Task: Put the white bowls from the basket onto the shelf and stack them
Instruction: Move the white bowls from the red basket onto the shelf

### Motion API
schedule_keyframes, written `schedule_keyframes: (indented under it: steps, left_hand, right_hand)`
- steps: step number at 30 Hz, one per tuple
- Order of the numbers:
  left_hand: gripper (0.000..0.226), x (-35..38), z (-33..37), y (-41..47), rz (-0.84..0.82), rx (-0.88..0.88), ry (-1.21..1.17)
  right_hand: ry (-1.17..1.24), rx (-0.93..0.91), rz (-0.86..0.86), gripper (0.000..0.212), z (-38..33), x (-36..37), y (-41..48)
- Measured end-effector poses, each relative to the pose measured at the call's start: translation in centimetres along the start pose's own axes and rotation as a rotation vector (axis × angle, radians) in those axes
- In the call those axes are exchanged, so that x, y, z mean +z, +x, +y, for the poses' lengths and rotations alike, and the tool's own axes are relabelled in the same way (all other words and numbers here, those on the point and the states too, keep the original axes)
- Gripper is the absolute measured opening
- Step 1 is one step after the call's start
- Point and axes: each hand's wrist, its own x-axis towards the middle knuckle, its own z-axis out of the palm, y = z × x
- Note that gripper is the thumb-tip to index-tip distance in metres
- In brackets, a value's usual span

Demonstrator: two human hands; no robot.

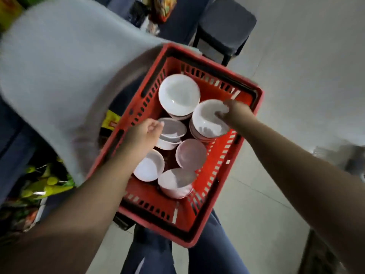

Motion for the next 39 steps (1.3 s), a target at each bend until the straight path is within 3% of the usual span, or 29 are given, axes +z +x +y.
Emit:
schedule_keyframes:
  steps: [5, 8, 11, 14, 20, 25, 28, 31, 33, 39]
  left_hand:
    - [0.054, 4.2, -0.8, 6.4, 0.109, -0.149, 0.002]
    - [0.051, 6.1, -0.8, 8.6, 0.128, -0.187, -0.016]
    - [0.054, 7.3, -0.3, 11.0, 0.127, -0.292, -0.18]
    - [0.04, 7.9, -0.6, 12.0, 0.069, -0.441, -0.46]
    - [0.032, 7.7, -0.6, 10.9, 0.026, -0.415, -0.495]
    - [0.019, 3.5, 1.6, 6.6, -0.008, -0.356, -0.605]
    - [0.015, -0.7, 3.2, 2.1, 0.199, -0.191, -0.589]
    - [0.017, -6.0, 4.9, -2.7, 0.435, -0.102, -0.54]
    - [0.007, -10.0, 6.6, -5.6, 0.551, -0.072, -0.636]
    - [0.01, -21.4, 9.7, -11.8, 0.714, -0.052, -0.82]
  right_hand:
    - [-0.33, 0.073, -0.052, 0.038, 0.2, 1.1, 5.5]
    - [-0.459, 0.102, -0.045, 0.028, 0.8, 2.1, 7.2]
    - [-0.482, 0.072, -0.019, 0.024, 1.4, 2.4, 8.1]
    - [-0.503, 0.023, 0.054, 0.027, 1.4, 2.2, 8.5]
    - [-0.45, -0.054, 0.033, 0.028, 1.3, 1.6, 6.9]
    - [-0.308, -0.069, 0.11, 0.027, 0.8, -3.4, 3.5]
    - [-0.075, -0.064, 0.163, 0.022, -0.5, -7.1, 0.6]
    - [0.342, -0.096, 0.122, 0.01, -4.1, -10.9, -2.6]
    - [0.568, -0.186, 0.098, 0.016, -7.7, -13.4, -5.3]
    - [0.806, -0.445, 0.066, 0.026, -17.2, -18.6, -12.1]
